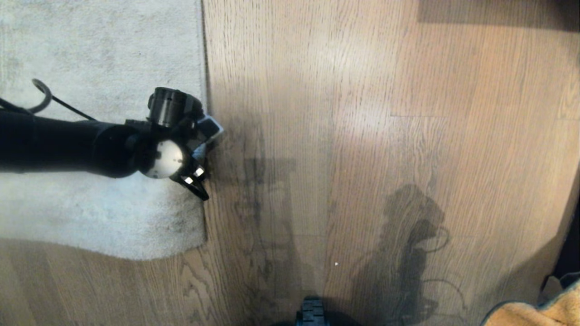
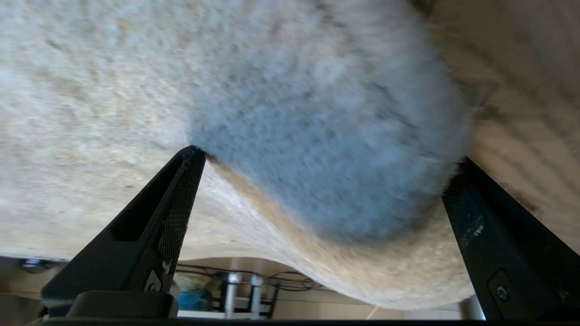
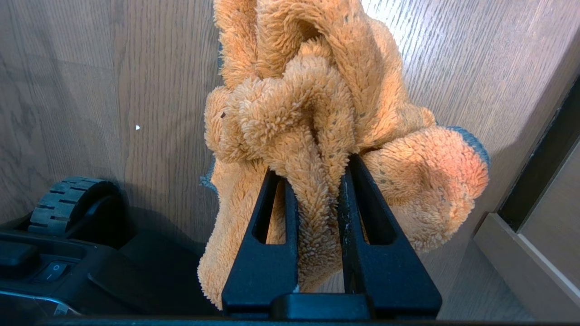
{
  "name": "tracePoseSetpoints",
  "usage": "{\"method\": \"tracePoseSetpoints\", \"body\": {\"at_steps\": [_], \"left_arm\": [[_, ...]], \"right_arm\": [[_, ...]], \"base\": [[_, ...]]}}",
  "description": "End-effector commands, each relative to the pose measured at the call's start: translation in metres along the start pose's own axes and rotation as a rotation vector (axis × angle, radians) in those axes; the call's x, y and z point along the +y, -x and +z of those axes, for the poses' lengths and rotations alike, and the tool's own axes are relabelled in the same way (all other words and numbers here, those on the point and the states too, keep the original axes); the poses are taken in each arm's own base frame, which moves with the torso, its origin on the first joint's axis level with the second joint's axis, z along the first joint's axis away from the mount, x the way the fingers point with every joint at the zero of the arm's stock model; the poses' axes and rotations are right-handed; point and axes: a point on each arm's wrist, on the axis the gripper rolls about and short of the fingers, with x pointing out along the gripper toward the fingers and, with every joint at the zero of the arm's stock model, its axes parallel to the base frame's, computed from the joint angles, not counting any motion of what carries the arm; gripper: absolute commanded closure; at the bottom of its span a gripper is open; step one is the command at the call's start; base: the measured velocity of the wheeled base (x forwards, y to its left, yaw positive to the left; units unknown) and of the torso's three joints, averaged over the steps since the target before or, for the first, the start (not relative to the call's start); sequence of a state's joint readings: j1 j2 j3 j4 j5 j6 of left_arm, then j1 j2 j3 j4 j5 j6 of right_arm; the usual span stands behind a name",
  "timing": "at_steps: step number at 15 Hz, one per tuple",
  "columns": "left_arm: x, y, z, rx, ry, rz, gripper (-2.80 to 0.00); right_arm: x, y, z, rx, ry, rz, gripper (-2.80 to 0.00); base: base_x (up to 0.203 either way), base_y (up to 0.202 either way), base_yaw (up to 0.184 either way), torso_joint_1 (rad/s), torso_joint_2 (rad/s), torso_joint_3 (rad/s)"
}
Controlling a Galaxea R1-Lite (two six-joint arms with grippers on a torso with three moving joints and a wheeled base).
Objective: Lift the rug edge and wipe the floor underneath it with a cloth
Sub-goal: Lift up the carpet
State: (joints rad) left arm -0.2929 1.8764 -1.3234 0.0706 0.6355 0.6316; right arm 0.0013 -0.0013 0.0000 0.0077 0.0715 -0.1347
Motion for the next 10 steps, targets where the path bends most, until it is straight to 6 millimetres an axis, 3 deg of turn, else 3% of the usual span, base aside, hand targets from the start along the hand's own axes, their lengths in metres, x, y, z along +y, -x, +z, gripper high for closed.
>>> {"method": "tracePoseSetpoints", "body": {"at_steps": [1,10], "left_arm": [[0.010,0.005,-0.002,-0.005,-0.001,0.022,-2.80],[0.035,0.003,-0.008,0.010,-0.013,0.075,-2.80]], "right_arm": [[0.000,0.000,0.000,0.001,0.000,0.001,0.00],[0.000,0.000,0.000,0.001,0.001,0.001,0.00]], "base": [[0.000,0.000,0.000,0.000,0.00,0.000],[0.000,0.000,0.000,0.000,0.00,0.000]]}}
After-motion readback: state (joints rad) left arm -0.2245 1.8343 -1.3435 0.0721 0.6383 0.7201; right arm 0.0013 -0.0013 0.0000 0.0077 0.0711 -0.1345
